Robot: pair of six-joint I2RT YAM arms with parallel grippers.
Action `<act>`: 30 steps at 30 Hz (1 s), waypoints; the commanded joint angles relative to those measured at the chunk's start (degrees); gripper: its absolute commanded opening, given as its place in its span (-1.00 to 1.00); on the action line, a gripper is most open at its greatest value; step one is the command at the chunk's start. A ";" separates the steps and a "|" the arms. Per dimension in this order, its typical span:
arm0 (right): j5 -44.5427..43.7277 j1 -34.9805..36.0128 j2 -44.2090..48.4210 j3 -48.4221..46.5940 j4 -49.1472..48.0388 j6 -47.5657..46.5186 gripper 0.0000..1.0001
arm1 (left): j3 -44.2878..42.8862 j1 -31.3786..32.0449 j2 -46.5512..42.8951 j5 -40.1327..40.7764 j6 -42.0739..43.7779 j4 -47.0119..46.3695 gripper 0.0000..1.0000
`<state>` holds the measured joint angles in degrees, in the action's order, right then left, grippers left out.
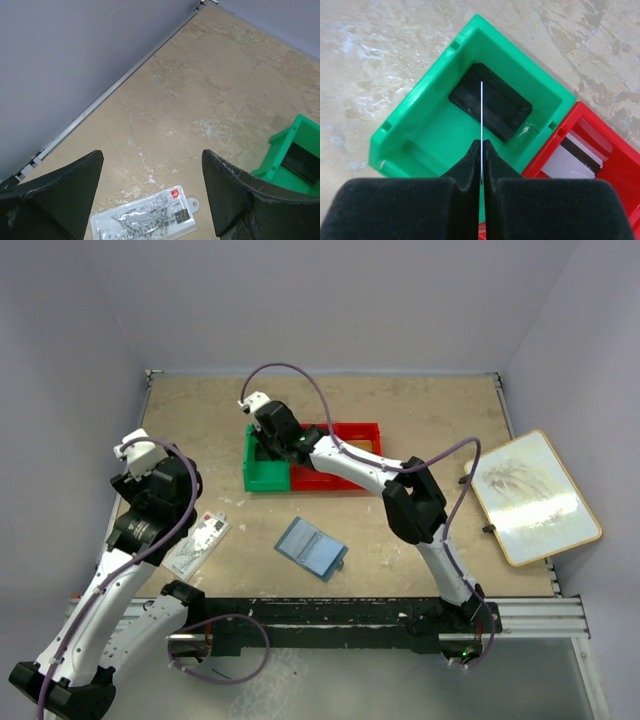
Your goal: Take the credit cards out of the card holder
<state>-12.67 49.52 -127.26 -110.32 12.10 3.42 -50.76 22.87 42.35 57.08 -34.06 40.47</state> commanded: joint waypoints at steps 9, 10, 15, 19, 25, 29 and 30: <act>-14.15 1.45 -7.83 -12.19 7.76 -4.02 -1.00 | -0.45 -1.13 -4.41 3.86 -2.52 0.03 0.56; -14.75 1.52 -8.57 -12.93 7.95 -4.23 -1.00 | -0.47 -1.17 -5.16 4.22 -2.79 0.09 0.56; -18.05 1.76 -11.68 -16.29 8.41 -5.76 -1.00 | 0.01 -1.26 -8.04 4.90 -3.10 -0.29 0.56; -20.89 2.36 -13.80 -18.58 8.64 -7.42 -1.00 | 0.14 -1.29 -8.68 4.88 -3.04 -0.40 0.56; -24.31 3.19 -15.94 -19.49 7.34 -10.96 -0.99 | -0.01 -1.36 -8.38 4.24 -2.95 -0.41 0.56; -25.29 3.44 -17.38 -20.71 7.07 -12.92 -0.97 | 0.05 -1.40 -8.52 4.17 -2.85 -0.56 0.56; -25.64 3.59 -17.55 -20.87 6.93 -13.56 -0.96 | 0.05 -1.42 -8.51 4.12 -2.85 -0.58 0.56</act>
<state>-34.35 52.95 -145.08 -128.18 19.35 -6.57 -50.72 21.87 33.87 60.49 -36.45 41.25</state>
